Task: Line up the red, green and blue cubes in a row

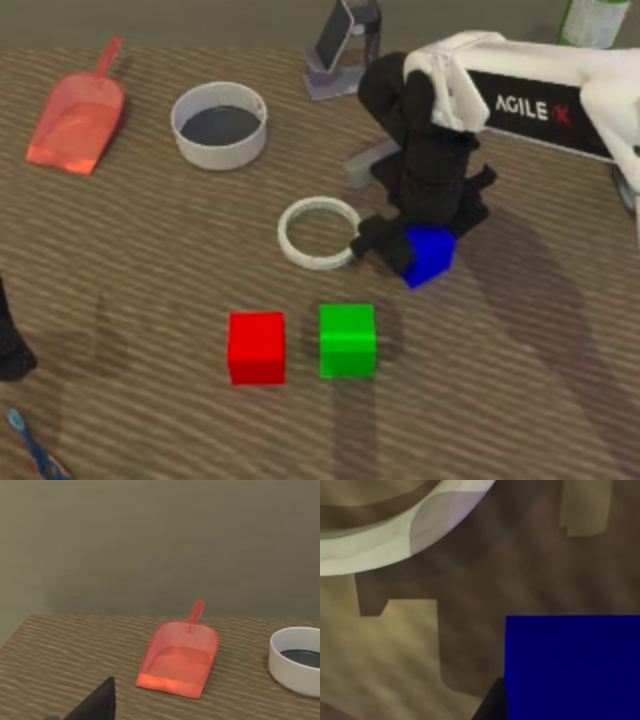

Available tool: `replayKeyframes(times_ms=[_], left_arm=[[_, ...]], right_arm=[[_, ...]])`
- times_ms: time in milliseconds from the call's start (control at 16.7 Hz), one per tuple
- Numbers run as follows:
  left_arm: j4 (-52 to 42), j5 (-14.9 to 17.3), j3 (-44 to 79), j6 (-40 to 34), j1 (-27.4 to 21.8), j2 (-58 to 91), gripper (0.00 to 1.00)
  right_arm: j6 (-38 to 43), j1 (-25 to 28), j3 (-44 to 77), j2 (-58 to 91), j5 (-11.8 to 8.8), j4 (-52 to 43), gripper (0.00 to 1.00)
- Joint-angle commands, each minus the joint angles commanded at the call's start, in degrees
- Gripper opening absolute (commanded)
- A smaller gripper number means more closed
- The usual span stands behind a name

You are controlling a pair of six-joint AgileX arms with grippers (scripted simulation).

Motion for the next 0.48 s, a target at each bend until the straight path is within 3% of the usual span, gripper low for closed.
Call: replayKeyframes(times_ms=[480], left_arm=[[0.0,0.0,0.0,0.0,0.0,0.0,1.00]], right_arm=[[0.0,-0.1,1.0,-0.2,0.0,-1.0,0.00]])
